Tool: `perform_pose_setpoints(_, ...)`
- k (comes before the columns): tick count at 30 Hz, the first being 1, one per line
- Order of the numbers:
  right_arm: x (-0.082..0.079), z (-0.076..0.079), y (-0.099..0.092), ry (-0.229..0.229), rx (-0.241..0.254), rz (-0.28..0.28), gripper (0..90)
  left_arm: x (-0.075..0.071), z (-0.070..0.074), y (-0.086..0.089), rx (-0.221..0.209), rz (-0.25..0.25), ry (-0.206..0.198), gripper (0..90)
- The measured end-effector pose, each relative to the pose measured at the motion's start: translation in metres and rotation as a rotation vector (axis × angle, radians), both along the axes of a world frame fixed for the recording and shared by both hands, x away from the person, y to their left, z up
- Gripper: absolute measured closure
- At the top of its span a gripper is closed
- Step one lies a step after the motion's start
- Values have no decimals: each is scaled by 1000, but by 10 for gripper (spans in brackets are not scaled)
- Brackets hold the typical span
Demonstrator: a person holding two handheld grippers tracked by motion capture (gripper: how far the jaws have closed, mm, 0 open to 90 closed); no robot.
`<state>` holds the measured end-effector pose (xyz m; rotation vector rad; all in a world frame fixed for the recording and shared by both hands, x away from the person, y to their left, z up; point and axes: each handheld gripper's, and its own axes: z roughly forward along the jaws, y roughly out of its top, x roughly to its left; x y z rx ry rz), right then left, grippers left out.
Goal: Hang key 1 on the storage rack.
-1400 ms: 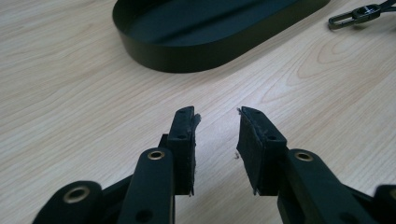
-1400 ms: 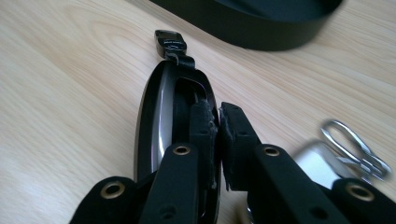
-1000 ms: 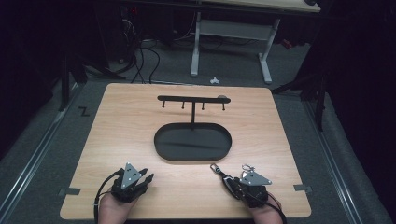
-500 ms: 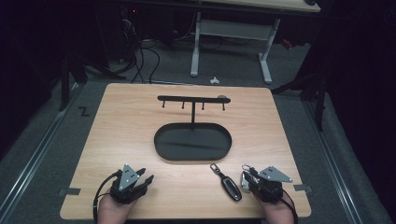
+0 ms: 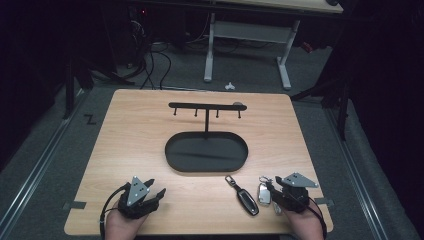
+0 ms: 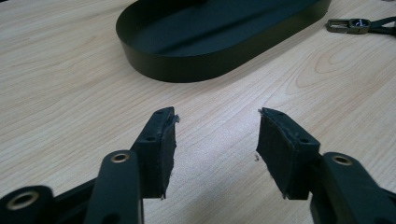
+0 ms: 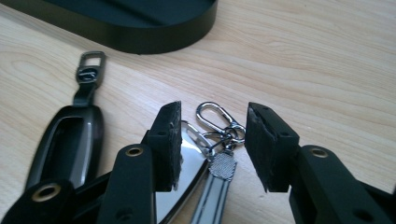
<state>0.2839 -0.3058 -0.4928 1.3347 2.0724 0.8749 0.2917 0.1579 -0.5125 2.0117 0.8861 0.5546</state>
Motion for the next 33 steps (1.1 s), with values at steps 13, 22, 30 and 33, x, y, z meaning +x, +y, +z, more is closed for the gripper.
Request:
perform_pose_setpoints(13, 15, 11, 3, 159, -44, -25, 489, -1, -1, 4, -33, 4, -12, 385)
perform_pose_setpoints(22, 23, 30, 9, 347, -165, -7, 459, 0, 0, 5, -42, -4, -15, 370)
perform_pose_setpoints(30, 32, 35, 21, 437, -291, 25, 438, 0, -4, -3, -23, -36, -7, 372)
perform_pose_setpoints(33, 34, 35, 25, 460, -304, 40, 434, -1, -3, -5, -21, -44, -8, 371)
